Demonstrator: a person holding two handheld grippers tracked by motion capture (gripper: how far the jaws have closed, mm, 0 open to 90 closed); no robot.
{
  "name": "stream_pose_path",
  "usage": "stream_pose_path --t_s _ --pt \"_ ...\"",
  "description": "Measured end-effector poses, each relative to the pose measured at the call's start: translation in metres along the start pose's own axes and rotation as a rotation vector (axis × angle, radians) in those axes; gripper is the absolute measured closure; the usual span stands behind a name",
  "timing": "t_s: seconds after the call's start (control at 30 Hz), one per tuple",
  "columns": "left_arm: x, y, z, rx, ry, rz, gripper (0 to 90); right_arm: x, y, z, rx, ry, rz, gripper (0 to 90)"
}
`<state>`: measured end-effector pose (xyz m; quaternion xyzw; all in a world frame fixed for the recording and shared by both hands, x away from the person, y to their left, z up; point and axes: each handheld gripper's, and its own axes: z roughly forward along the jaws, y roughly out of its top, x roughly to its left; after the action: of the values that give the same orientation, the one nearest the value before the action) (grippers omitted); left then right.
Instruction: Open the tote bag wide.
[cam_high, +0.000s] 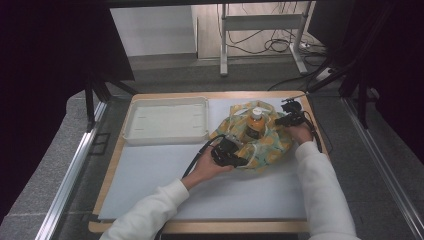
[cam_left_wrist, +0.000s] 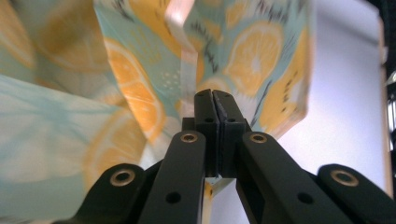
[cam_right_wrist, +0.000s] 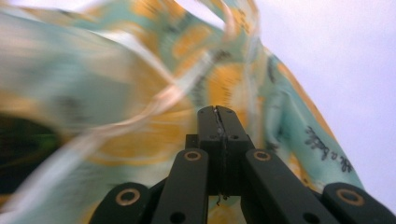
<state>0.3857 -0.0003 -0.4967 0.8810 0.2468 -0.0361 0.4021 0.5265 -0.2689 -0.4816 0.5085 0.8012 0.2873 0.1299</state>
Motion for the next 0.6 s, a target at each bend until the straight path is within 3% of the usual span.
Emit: stream_pose_path --t_s 0.1,0.27,0.47,0.6 --pt "0.002 0.006 -0.018 -0.054 0.013 0.010 89.8 0.010 0.002 -0.020 -0.041 0.020 -0.045 89.2" --pt "0.011 0.010 -0.038 -0.101 0.059 -0.023 89.9 0.029 -0.011 -0.052 -0.075 0.053 -0.086 89.2" --pt "0.027 0.023 -0.032 -0.091 0.119 -0.059 89.9 0.063 -0.034 -0.081 -0.107 0.113 -0.175 89.2" --pt "0.039 0.039 -0.023 -0.071 0.151 -0.082 89.9 0.080 -0.041 -0.087 -0.107 0.141 -0.225 89.2"
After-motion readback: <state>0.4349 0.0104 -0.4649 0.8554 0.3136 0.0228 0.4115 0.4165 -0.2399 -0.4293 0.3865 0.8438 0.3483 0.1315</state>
